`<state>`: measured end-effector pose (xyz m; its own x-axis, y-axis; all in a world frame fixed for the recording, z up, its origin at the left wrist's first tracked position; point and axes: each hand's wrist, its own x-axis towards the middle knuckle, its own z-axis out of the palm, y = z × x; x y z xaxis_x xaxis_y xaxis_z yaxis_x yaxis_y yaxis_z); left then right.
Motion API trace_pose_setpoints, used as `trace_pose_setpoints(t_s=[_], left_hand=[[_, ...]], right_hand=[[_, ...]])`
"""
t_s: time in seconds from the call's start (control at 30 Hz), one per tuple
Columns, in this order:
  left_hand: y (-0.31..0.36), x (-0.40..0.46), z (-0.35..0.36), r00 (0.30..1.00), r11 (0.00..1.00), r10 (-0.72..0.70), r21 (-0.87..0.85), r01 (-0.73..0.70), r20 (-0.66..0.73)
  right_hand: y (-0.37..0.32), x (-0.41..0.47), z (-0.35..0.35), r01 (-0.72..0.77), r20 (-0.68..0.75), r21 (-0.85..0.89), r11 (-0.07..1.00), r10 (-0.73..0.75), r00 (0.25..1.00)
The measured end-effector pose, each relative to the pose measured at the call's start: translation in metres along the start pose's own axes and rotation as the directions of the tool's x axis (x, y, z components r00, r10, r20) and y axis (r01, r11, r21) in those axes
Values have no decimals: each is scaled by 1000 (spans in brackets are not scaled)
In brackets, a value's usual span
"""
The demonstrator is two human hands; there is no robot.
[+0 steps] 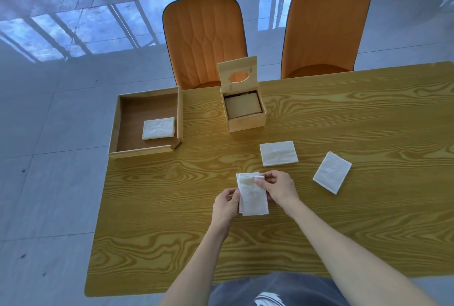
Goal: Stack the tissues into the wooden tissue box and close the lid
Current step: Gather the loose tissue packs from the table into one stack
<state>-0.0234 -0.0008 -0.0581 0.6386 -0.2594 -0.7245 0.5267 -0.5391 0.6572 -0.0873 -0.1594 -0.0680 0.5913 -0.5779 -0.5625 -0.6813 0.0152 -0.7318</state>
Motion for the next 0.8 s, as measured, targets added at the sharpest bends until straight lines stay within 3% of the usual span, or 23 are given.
trace_pose_setpoints(t_s=[0.23,0.43,0.6,0.8], left_hand=[[2,0,4,1000,1000,15,-11,-15,-8],[5,-2,6,1000,1000,-2,-30,1,-17],[3,1,6,1000,1000,4,15,-3,-20],[1,4,9,998,999,5,52,-2,-55]], right_hand=[[-9,2,4,122,-78,-162,979,-136,988],[-14,5,4,127,-62,-145,981,-137,989],[-15,4,6,132,-98,-369,920,-180,979],[-21,9,-6,225,-94,-482,847,-306,948]])
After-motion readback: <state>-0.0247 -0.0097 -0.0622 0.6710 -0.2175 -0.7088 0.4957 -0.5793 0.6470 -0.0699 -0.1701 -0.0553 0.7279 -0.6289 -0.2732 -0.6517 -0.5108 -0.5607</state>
